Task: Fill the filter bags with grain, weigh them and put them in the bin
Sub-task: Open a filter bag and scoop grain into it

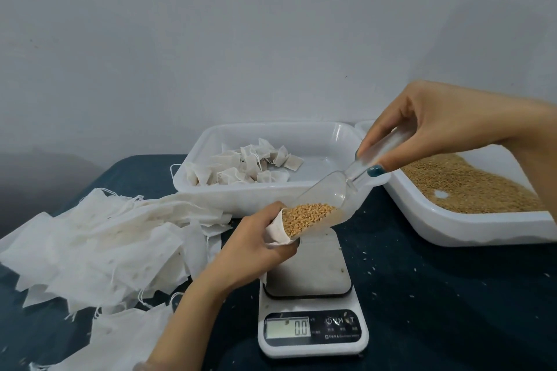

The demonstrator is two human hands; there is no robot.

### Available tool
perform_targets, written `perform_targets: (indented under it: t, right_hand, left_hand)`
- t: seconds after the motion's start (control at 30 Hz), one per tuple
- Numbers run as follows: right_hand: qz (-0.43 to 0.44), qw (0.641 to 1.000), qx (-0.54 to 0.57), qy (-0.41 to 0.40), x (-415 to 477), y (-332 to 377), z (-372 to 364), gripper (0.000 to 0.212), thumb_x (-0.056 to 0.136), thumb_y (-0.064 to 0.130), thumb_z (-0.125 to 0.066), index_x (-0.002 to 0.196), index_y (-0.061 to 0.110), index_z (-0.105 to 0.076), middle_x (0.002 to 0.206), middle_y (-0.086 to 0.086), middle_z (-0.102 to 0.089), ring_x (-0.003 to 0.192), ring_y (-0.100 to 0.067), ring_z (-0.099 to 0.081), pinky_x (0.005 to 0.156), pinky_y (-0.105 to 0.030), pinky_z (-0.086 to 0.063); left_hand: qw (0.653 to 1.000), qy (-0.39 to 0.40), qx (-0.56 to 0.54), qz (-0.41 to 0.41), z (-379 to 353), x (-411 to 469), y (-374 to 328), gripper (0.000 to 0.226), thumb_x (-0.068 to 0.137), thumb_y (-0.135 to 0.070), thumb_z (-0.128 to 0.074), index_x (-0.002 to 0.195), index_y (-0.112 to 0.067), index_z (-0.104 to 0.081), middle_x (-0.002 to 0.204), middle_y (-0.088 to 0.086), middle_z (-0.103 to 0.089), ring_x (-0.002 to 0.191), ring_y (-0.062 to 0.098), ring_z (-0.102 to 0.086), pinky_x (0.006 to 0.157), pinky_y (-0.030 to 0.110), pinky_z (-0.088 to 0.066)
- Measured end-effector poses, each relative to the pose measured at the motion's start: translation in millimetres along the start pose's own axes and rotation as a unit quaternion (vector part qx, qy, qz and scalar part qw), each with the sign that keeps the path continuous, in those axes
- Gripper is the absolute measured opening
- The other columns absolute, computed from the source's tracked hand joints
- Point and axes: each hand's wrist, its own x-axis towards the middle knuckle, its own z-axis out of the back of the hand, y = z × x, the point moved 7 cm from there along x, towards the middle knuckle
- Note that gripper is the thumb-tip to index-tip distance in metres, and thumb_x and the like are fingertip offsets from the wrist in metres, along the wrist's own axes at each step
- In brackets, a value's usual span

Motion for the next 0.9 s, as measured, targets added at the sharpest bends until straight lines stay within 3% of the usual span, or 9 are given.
perform_targets:
  t: [0.1, 0.23, 0.37, 0.53, 0.7, 0.8, 0.9]
  right_hand:
    - [-0.003, 1.0, -0.002, -0.003, 0, 0, 2, 0.04, 0.057, 0.065, -0.082, 0.093, 0.047, -0.076, 0.088, 0.011, -0.076, 0.087, -0.028, -0.069, 0.088, -0.054, -0.053]
    - [-0.001, 1.0, 0.011, -0.019, -2, -1, 5, 0.038, 0.058, 0.063, -0.08, 0.092, 0.046, -0.077, 0.088, 0.008, -0.077, 0.086, -0.03, -0.069, 0.081, -0.041, -0.052]
    - [-0.009, 1.0, 0.01, -0.027, -7, -3, 7, 0.033, 0.059, 0.055, -0.08, 0.09, 0.046, -0.077, 0.089, 0.018, -0.075, 0.086, -0.003, -0.071, 0.092, -0.036, -0.054]
    - [-0.014, 1.0, -0.008, -0.025, -7, -3, 7, 0.033, 0.059, 0.057, -0.079, 0.09, 0.046, -0.077, 0.088, 0.016, -0.076, 0.086, -0.016, -0.072, 0.092, -0.048, -0.053]
    - [-0.012, 0.999, 0.028, -0.036, -11, -12, 6, 0.031, 0.061, 0.052, -0.081, 0.091, 0.044, -0.077, 0.088, 0.017, -0.076, 0.083, 0.0, -0.071, 0.08, -0.022, -0.052]
    - [-0.016, 0.997, 0.052, -0.063, -17, -27, 2, 0.032, 0.06, 0.049, -0.081, 0.091, 0.043, -0.077, 0.086, 0.014, -0.076, 0.075, 0.002, -0.07, 0.067, -0.006, -0.049]
    - [-0.029, 0.99, 0.089, -0.102, -31, -53, -11, 0.035, 0.059, 0.048, -0.082, 0.093, 0.04, -0.078, 0.085, 0.005, -0.076, 0.065, -0.006, -0.066, 0.06, -0.01, -0.047]
  left_hand:
    - [1.0, -0.004, -0.004, 0.0, 1, 0, 0, 0.013, 0.081, -0.027, -0.067, 0.09, -0.026, -0.057, 0.083, -0.006, -0.064, 0.073, 0.009, -0.057, 0.064, 0.021, -0.042]
    - [1.0, -0.006, -0.017, 0.001, 2, 0, 1, 0.014, 0.082, -0.027, -0.067, 0.093, -0.028, -0.059, 0.086, -0.008, -0.066, 0.076, 0.007, -0.059, 0.066, 0.02, -0.044]
    - [1.0, -0.011, -0.028, 0.002, 3, 1, -1, 0.014, 0.083, -0.025, -0.067, 0.095, -0.025, -0.06, 0.087, -0.005, -0.066, 0.077, 0.01, -0.059, 0.068, 0.023, -0.045]
    - [1.0, -0.009, -0.028, 0.005, 3, 0, -2, 0.015, 0.082, -0.025, -0.066, 0.095, -0.02, -0.06, 0.085, -0.004, -0.065, 0.076, 0.009, -0.058, 0.068, 0.021, -0.044]
    - [0.999, -0.011, -0.037, 0.006, 3, -1, 0, 0.017, 0.084, -0.026, -0.066, 0.097, -0.018, -0.059, 0.087, 0.0, -0.065, 0.082, 0.021, -0.06, 0.071, 0.027, -0.045]
    - [0.998, -0.017, -0.057, 0.001, 5, 0, -2, 0.01, 0.084, -0.023, -0.066, 0.092, -0.024, -0.059, 0.081, -0.008, -0.062, 0.074, 0.011, -0.056, 0.068, 0.021, -0.043]
    - [0.996, -0.026, -0.088, 0.001, 7, 0, -5, 0.011, 0.085, -0.019, -0.066, 0.087, -0.027, -0.059, 0.076, -0.013, -0.058, 0.07, 0.005, -0.051, 0.064, 0.014, -0.04]
